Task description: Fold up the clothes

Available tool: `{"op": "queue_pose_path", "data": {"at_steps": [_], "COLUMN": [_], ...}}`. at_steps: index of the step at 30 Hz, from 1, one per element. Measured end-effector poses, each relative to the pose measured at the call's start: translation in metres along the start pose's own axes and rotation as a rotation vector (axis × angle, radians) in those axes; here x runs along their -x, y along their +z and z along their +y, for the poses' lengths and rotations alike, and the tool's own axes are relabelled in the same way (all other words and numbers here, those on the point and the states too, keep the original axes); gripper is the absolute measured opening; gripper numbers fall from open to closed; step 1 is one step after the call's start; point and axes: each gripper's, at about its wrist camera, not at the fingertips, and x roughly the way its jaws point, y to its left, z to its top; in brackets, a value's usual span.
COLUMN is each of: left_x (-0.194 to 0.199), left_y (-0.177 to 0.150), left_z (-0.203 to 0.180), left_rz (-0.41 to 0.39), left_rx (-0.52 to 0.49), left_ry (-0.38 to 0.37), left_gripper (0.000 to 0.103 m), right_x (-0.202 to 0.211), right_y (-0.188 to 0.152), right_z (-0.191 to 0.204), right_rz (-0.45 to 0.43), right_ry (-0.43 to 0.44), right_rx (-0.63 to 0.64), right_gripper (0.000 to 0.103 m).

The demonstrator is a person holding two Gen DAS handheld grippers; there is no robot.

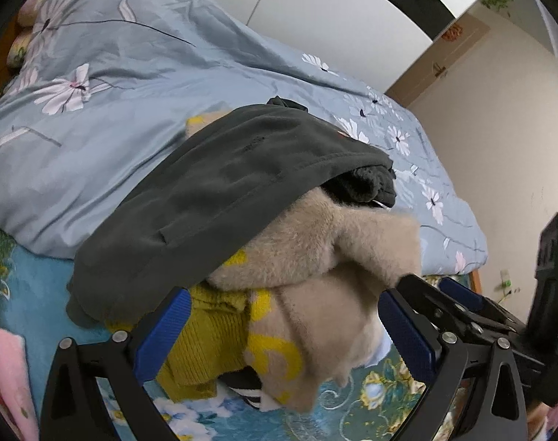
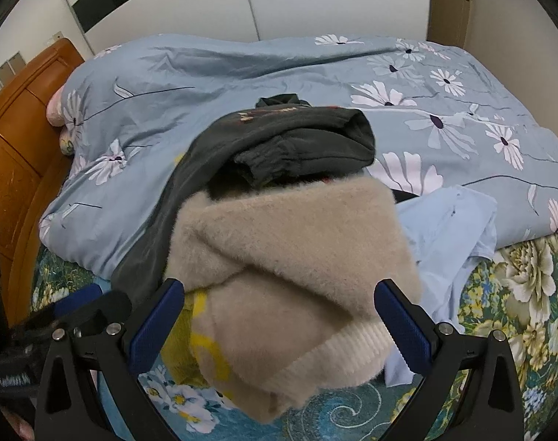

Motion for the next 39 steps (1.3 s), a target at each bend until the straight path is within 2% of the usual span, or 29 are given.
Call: {"op": "queue_pose_path", "data": {"at_steps": [5, 11, 12, 13, 14, 15, 16, 19, 23, 27, 28, 33, 36, 39], "left_x": [-0.032, -0.076, -0.082, -0.088, -0.094, -0.098, -0.097, -0.081, -0.034, 0.052, 0.070, 0.133, 0.170, 0.207], "left_y": [0.037, 0.078, 0.080, 0.083, 0.085, 0.088, 0.090, 0.098, 0.108, 0.114, 0.109, 0.030, -0.018, -0.066], "left_z": [-0.011, -0.067, -0.072, -0.077, -0.082, -0.086, -0.086, -0.085, -0.088, -0.111, -0.116, -0.114, -0.112, -0.111], "left_rz": [0.014, 0.002, 0.008, 0.015, 0.021, 0.027, 0.029, 0.004, -0.086, -0.251, -0.276, -0.278, -0.279, -0.281], "left_rx": [-0.068, -0.326, -0.360, -0.394, -0.429, -0.452, -0.450, -0.422, -0.382, -0.365, -0.369, -0.361, -0.356, -0.351], "left_ry": [0.102, 0.270, 0.301, 0.332, 0.363, 0.388, 0.403, 0.420, 0.420, 0.336, 0.318, 0.286, 0.266, 0.247], "left_gripper": [0.103, 0.102, 0.099, 0.089, 0.084, 0.057, 0.025, 0.009, 0.007, 0.007, 0.007, 0.007, 0.007, 0.007], "right_x": [0.012, 0.027, 0.030, 0.031, 0.033, 0.036, 0.038, 0.047, 0.057, 0.076, 0.081, 0.123, 0.145, 0.157], "right_y": [-0.013, -0.043, -0.048, -0.052, -0.056, -0.060, -0.065, -0.072, -0.077, -0.078, -0.078, -0.082, -0.097, -0.122], "right_z": [-0.036, -0.069, -0.075, -0.079, -0.083, -0.087, -0.091, -0.091, -0.087, -0.078, -0.076, -0.060, -0.049, -0.043], "right_rz": [0.006, 0.060, 0.070, 0.079, 0.086, 0.093, 0.100, 0.116, 0.119, 0.101, 0.094, 0.029, 0.013, 0.033], "right_ry": [-0.033, -0.105, -0.116, -0.123, -0.129, -0.136, -0.142, -0.150, -0.127, -0.077, -0.063, 0.044, 0.117, 0.189], "right_rx": [-0.098, -0.093, -0.098, -0.104, -0.110, -0.116, -0.121, -0.125, -0.145, -0.185, -0.196, -0.241, -0.249, -0.277], "right_gripper": [0.103, 0.103, 0.103, 0.103, 0.103, 0.103, 0.103, 0.103, 0.103, 0.103, 0.103, 0.103, 0.103, 0.103]}}
